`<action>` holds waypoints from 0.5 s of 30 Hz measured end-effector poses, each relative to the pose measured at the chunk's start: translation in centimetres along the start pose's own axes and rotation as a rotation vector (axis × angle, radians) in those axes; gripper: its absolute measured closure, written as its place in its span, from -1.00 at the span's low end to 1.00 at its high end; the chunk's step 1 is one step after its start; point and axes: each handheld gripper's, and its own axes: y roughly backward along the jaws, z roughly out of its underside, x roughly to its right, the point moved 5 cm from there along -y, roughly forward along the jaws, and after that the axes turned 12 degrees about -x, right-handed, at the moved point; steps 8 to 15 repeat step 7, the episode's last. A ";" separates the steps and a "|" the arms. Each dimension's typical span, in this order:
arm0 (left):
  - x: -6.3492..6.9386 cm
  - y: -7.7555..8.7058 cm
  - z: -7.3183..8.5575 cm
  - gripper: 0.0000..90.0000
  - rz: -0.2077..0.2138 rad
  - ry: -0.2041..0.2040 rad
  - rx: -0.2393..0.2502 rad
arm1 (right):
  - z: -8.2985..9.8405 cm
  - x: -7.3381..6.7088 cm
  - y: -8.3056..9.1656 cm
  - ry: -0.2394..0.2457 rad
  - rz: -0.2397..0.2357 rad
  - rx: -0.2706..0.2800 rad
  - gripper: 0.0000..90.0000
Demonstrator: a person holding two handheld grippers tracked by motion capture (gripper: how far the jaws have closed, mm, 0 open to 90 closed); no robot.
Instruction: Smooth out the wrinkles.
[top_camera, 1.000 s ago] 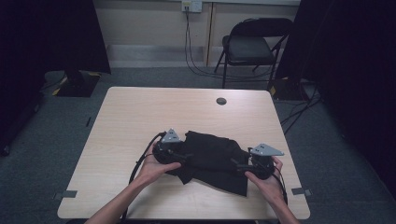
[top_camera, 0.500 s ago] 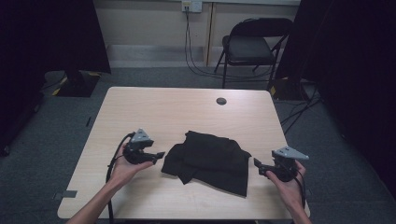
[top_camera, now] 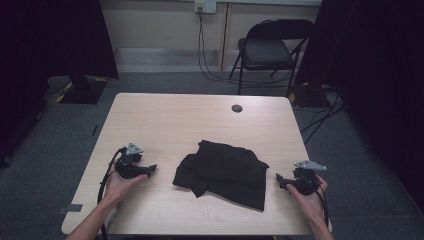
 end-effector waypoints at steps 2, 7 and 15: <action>-0.1 -0.2 0.1 -0.63 -0.007 -0.009 0.026 | 0.0 0.0 0.0 -0.003 0.002 0.000 -0.65; 0.0 -0.3 0.1 -0.64 -0.016 0.007 0.036 | 0.1 -0.1 0.1 -0.017 0.012 -0.001 -0.65; 0.0 -0.3 0.1 -0.64 -0.016 0.007 0.036 | 0.1 -0.1 0.1 -0.017 0.012 -0.001 -0.65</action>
